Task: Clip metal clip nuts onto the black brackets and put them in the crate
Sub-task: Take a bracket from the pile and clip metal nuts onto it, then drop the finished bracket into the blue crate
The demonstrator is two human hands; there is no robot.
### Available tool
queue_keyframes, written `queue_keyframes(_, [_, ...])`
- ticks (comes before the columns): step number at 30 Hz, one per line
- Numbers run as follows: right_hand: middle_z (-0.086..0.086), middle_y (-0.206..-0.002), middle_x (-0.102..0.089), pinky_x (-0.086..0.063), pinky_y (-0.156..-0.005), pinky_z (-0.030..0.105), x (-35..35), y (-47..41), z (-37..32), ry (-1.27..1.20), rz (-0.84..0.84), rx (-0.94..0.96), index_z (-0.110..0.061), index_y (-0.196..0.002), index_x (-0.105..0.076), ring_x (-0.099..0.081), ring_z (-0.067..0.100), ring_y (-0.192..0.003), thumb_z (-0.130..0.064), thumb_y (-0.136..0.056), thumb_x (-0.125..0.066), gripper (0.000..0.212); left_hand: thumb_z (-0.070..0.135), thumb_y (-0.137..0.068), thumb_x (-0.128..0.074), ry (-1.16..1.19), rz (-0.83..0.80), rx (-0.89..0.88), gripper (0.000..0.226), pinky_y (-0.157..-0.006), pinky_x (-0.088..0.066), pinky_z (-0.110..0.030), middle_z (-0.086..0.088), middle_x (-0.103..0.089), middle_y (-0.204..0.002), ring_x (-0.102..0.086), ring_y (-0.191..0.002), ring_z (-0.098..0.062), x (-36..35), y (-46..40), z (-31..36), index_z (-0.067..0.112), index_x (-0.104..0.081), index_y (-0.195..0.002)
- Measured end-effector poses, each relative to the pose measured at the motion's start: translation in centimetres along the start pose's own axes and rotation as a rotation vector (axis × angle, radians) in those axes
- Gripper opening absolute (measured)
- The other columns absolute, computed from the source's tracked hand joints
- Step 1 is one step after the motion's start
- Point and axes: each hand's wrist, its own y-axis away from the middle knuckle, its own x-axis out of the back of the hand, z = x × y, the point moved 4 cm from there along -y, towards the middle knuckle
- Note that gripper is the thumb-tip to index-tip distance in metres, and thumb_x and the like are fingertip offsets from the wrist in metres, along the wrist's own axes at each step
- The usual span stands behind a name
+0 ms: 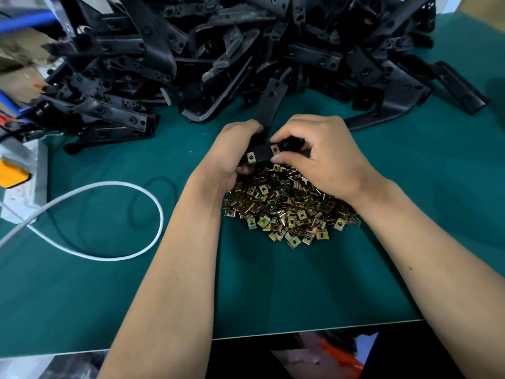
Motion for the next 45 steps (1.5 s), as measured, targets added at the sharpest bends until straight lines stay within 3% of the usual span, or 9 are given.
queue_keyframes(7, [0.001,-0.102,-0.072,-0.053,-0.086,0.033,1.0,0.1,-0.5,0.074,0.113,-0.001,-0.008,-0.108,-0.075,-0.066,0.015,-0.096,-0.023,-0.088,-0.082,0.026,0.038,-0.1,-0.058,-0.032,0.04,-0.213,0.02,-0.046,-0.042,-0.024,-0.004,-0.059,-0.087,-0.055,-0.065,-0.014,0.9,1.0,1.5,0.022,-0.057,-0.11])
queue_keyframes(12, [0.001,-0.099,-0.072,-0.052,-0.085,0.032,5.9,2.4,-0.2,0.09,0.305,-0.126,-0.008,-0.105,-0.076,-0.065,0.013,-0.092,-0.019,-0.087,-0.082,0.022,0.023,-0.094,-0.074,-0.4,-0.13,-0.756,0.032,-0.095,-0.056,-0.039,-0.002,-0.068,-0.123,-0.066,-0.108,-0.014,-2.1,4.1,3.8,0.02,-0.067,-0.126])
queue_keyframes(21, [-0.014,-0.088,-0.07,-0.047,-0.075,0.021,18.9,14.0,-1.6,0.07,0.684,-0.296,-0.016,-0.096,-0.073,-0.063,0.002,-0.081,-0.033,-0.094,-0.072,0.016,0.016,-0.091,-0.075,-0.182,-0.335,-0.938,0.017,-0.075,-0.062,-0.041,-0.002,-0.075,-0.097,-0.073,-0.078,-0.024,-17.7,9.9,8.7,0.015,-0.075,-0.109])
queue_keyframes(25, [0.002,-0.072,-0.064,-0.044,-0.051,0.028,23.3,24.5,1.4,-0.461,1.28,-0.645,-0.02,-0.091,-0.059,-0.055,0.018,-0.058,-0.057,-0.103,-0.049,0.04,0.019,-0.086,-0.076,-0.146,-0.453,-0.969,0.019,-0.079,-0.059,-0.038,0.006,-0.075,-0.095,-0.071,-0.086,-0.014,-31.0,15.4,7.8,0.015,-0.076,-0.105])
queue_keyframes(30, [0.011,-0.112,-0.059,-0.056,-0.077,0.036,24.4,38.7,5.2,-1.156,1.529,-0.669,-0.018,-0.12,-0.047,-0.063,0.027,-0.093,-0.075,-0.094,-0.043,0.063,0.022,-0.086,-0.081,-0.39,-0.78,-0.916,0.021,-0.081,-0.054,-0.035,-0.001,-0.075,-0.097,-0.073,-0.081,-0.017,-44.1,22.4,0.2,0.017,-0.075,-0.105])
queue_keyframes(34, [0.018,-0.124,-0.053,-0.038,-0.117,0.049,23.0,48.8,7.7,-1.157,1.627,-0.978,-0.014,-0.115,-0.047,-0.057,0.034,-0.117,-0.054,-0.103,-0.049,0.042,0.033,-0.089,-0.079,-0.666,-1.128,-0.803,0.043,-0.099,-0.047,-0.039,-0.008,-0.067,-0.121,-0.062,-0.113,-0.026,-48.8,25.7,-8.7,0.015,-0.068,-0.126])
queue_keyframes(37, [0.012,-0.095,-0.06,-0.049,-0.094,0.042,21.5,54.0,8.2,-1.058,1.702,-1.264,-0.013,-0.087,-0.053,-0.062,0.03,-0.088,-0.041,-0.106,-0.05,0.034,0.043,-0.093,-0.073,-0.837,-1.255,-0.679,0.056,-0.106,-0.045,-0.043,-0.009,-0.058,-0.135,-0.057,-0.124,-0.029,-50.2,26.5,-13.3,0.017,-0.058,-0.141])
queue_keyframes(42, [0.017,-0.117,-0.063,-0.053,-0.097,0.042,20.5,57.6,8.6,-0.86,1.752,-1.582,-0.002,-0.125,-0.061,-0.065,0.028,-0.096,-0.016,-0.103,-0.053,0.027,0.041,-0.095,-0.07,-0.93,-1.237,-0.613,0.051,-0.103,-0.047,-0.046,-0.009,-0.053,-0.137,-0.055,-0.123,-0.031,-50.6,25.8,-15.4,0.02,-0.056,-0.14])
queue_keyframes(45, [0.015,-0.102,-0.067,-0.057,-0.085,0.047,20.9,56.6,8.1,-0.578,1.933,-1.676,-0.006,-0.102,-0.063,-0.065,0.031,-0.088,-0.009,-0.092,-0.061,0.011,0.034,-0.096,-0.071,-0.892,-1.126,-0.673,0.041,-0.099,-0.05,-0.046,-0.005,-0.059,-0.13,-0.06,-0.116,-0.029,-50.9,25.1,-13.6,0.02,-0.061,-0.132])
